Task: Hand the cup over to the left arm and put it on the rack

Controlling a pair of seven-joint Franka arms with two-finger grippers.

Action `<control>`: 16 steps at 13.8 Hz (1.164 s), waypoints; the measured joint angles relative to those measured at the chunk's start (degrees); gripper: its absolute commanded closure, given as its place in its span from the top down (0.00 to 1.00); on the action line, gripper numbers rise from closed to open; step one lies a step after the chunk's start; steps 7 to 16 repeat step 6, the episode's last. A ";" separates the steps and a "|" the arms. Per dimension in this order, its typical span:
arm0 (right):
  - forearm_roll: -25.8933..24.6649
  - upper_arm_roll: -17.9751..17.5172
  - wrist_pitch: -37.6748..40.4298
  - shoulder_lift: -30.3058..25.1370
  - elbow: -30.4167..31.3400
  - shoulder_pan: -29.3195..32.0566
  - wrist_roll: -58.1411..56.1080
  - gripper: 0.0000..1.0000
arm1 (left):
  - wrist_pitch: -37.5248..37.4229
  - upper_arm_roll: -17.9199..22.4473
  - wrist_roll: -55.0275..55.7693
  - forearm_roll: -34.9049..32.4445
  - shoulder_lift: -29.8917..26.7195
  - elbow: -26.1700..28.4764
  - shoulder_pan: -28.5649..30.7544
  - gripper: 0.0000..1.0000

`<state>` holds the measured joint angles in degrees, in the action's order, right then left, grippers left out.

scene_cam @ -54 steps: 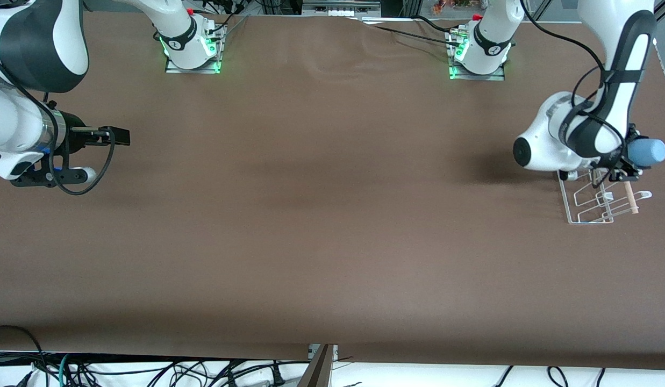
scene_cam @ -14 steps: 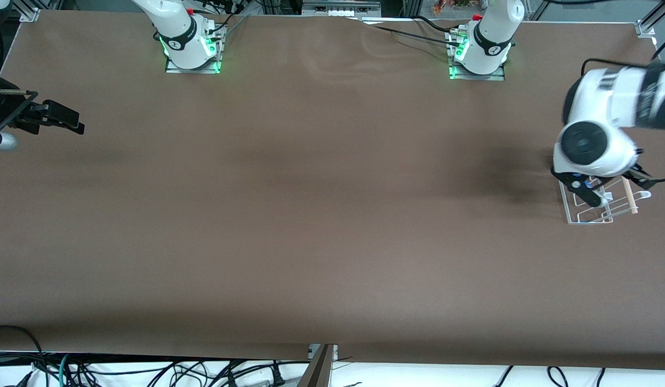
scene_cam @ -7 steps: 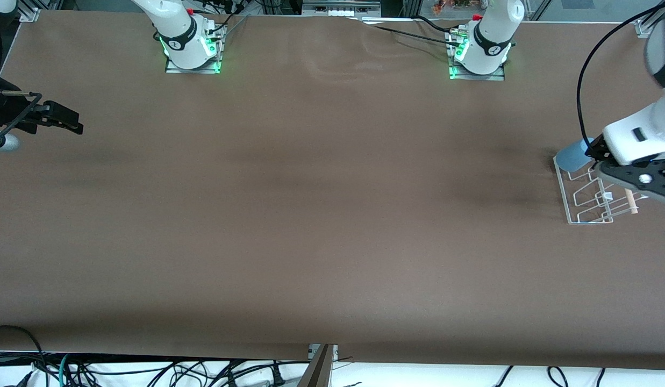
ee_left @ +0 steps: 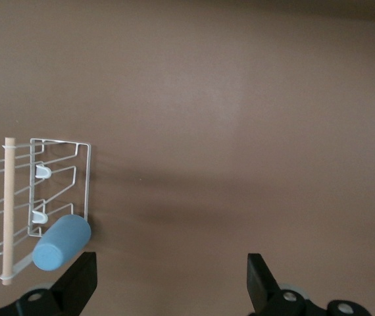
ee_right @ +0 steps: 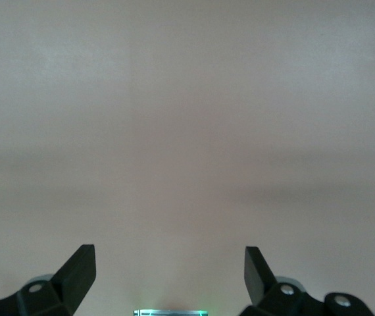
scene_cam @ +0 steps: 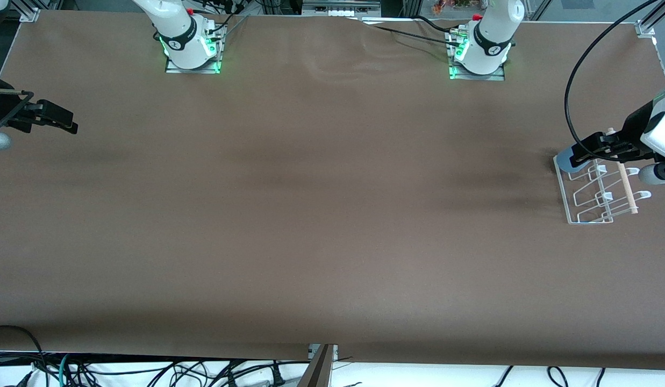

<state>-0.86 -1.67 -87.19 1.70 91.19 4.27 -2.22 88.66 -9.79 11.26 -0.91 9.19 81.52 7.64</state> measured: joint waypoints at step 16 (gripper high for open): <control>0.01 -0.28 -0.03 -0.48 0.00 -0.02 -0.03 1.00 | -1.22 -0.36 0.97 1.36 0.28 0.01 -0.25 1.00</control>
